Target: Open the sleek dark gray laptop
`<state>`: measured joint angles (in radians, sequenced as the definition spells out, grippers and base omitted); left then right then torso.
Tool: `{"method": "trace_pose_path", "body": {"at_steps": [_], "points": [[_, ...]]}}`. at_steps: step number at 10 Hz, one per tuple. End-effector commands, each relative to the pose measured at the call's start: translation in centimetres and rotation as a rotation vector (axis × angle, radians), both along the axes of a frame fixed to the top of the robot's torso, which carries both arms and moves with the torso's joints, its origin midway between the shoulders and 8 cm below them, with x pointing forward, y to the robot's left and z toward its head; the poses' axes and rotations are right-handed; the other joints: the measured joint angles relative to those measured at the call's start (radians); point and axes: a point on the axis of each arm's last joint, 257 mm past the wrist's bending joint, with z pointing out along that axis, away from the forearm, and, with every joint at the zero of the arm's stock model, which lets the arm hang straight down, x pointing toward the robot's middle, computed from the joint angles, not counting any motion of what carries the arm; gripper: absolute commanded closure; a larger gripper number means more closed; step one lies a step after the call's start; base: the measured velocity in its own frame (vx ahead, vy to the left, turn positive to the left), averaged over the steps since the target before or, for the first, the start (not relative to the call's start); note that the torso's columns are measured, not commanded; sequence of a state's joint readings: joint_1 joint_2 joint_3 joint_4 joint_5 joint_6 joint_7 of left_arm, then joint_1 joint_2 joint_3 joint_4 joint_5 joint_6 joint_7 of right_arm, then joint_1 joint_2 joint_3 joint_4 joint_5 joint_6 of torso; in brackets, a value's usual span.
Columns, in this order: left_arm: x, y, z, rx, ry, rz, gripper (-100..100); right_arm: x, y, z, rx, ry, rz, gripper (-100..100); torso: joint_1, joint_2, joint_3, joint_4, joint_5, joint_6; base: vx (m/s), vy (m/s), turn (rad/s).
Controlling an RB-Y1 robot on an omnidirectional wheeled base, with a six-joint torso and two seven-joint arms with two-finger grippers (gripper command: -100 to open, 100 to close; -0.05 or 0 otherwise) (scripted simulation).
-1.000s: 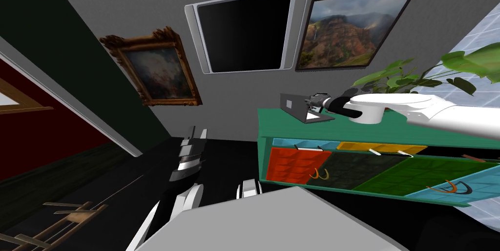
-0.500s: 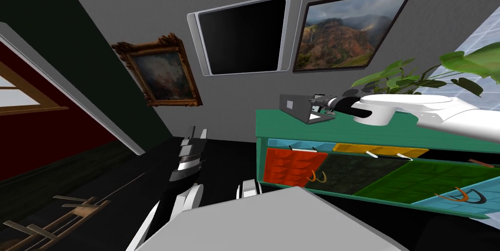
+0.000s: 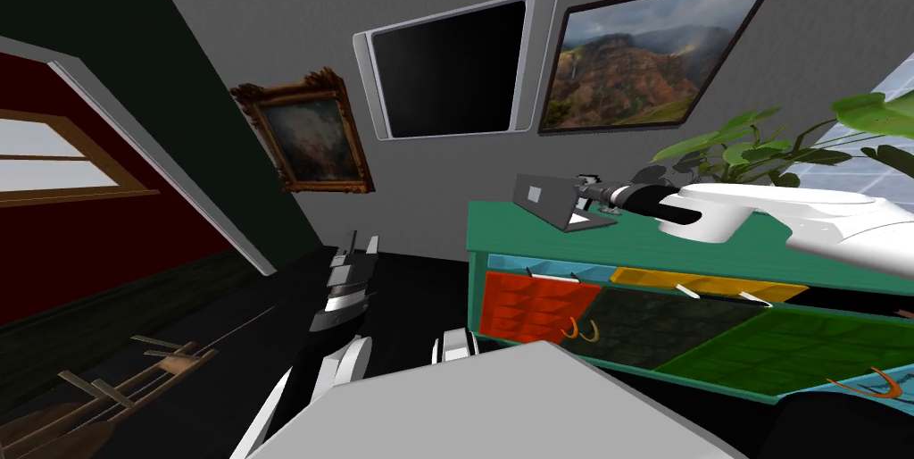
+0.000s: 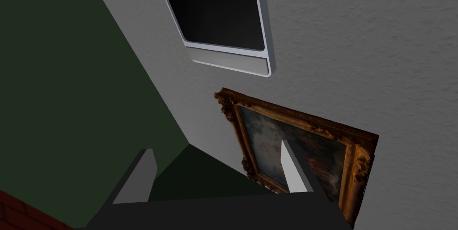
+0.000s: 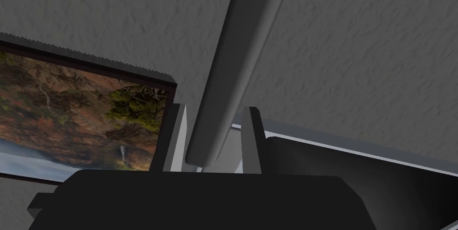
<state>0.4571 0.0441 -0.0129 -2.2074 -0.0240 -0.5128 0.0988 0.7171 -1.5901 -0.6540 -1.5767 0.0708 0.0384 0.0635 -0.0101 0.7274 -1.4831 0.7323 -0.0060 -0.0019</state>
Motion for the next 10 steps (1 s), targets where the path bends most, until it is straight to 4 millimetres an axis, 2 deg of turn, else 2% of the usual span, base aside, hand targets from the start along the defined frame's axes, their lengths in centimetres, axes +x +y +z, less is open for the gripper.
{"method": "trace_pose_path", "body": {"at_steps": [1, 5, 6, 7, 8, 10], "points": [[0.0, 0.0, 0.0, 0.0, 0.0, 0.0, 0, -1.4, -1.9, -1.7, 0.107, -0.019, -0.027, 100, -0.001, -0.001, 0.0, -0.002, -0.002, 0.0, -0.008, -0.063, 0.08], [0.0, 0.0, 0.0, 0.0, 0.0, 0.0, 0, -2.8, -3.5, -3.8, 0.229, -0.048, -0.047, 100, 0.0, -0.001, 0.002, -0.005, -0.007, 0.0, -0.019, -0.024, 0.068], [0.0, 0.0, 0.0, 0.0, 0.0, 0.0, 0, -2.8, -3.5, -3.8, 0.229, -0.048, -0.047, 100, -0.001, 0.0, 0.002, -0.005, -0.008, 0.001, -0.013, -0.017, 0.049], [0.0, 0.0, 0.0, 0.0, 0.0, 0.0, 0, -2.6, -3.3, -2.3, 0.216, -0.07, -0.042, 100, -0.003, 0.0, 0.002, -0.005, -0.009, 0.0, -0.011, -0.001, -0.001], [0.0, 0.0, 0.0, 0.0, 0.0, 0.0, 0, -3.6, -4.6, -3.8, 0.291, -0.093, -0.061, 100, -0.002, 0.0, 0.001, -0.003, -0.006, 0.0, -0.014, -0.036, 0.093], [0.0, 0.0, 0.0, 0.0, 0.0, 0.0, 0, -4.7, -5.7, -5.7, 0.367, -0.112, -0.082, 100, -0.007, -0.001, 0.001, -0.004, -0.009, 0.001, -0.039, -0.056, 0.129]]}}
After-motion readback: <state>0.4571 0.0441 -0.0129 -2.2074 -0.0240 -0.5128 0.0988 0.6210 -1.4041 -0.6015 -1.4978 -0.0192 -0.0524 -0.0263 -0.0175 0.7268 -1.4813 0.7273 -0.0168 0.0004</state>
